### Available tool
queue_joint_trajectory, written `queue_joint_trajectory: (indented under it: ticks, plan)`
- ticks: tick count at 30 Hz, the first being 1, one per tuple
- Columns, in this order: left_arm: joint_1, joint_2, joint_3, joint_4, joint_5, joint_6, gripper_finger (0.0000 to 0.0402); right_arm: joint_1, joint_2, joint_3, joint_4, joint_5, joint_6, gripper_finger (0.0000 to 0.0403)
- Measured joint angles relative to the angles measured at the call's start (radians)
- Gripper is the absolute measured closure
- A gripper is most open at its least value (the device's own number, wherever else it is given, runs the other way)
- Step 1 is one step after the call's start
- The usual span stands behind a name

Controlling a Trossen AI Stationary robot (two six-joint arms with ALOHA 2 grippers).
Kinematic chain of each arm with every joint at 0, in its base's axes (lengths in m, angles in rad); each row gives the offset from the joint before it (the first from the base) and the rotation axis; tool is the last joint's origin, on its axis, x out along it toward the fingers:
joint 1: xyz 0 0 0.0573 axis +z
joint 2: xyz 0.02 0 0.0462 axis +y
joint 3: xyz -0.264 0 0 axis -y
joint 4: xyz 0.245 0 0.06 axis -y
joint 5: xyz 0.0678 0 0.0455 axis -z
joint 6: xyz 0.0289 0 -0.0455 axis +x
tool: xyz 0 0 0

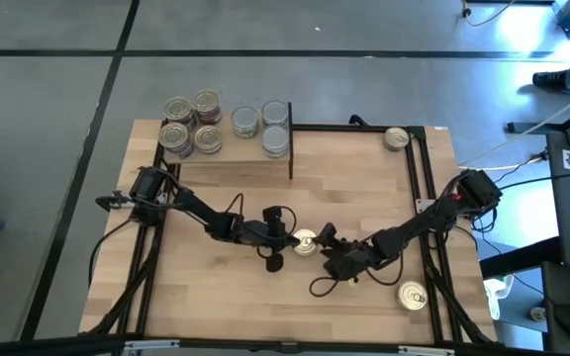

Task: Stack canned seafood by type on shelf
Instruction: Stack the blue tuna can on top of the blue tuna can on the shelf

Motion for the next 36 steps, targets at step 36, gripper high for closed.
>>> queue_joint_trajectory:
  ticks: [36]
  plan:
    - [-0.008,-0.02,0.001,-0.008,0.002,-0.015,0.0399,0.032,0.081,0.025,0.129,0.032,0.028,0.0139]
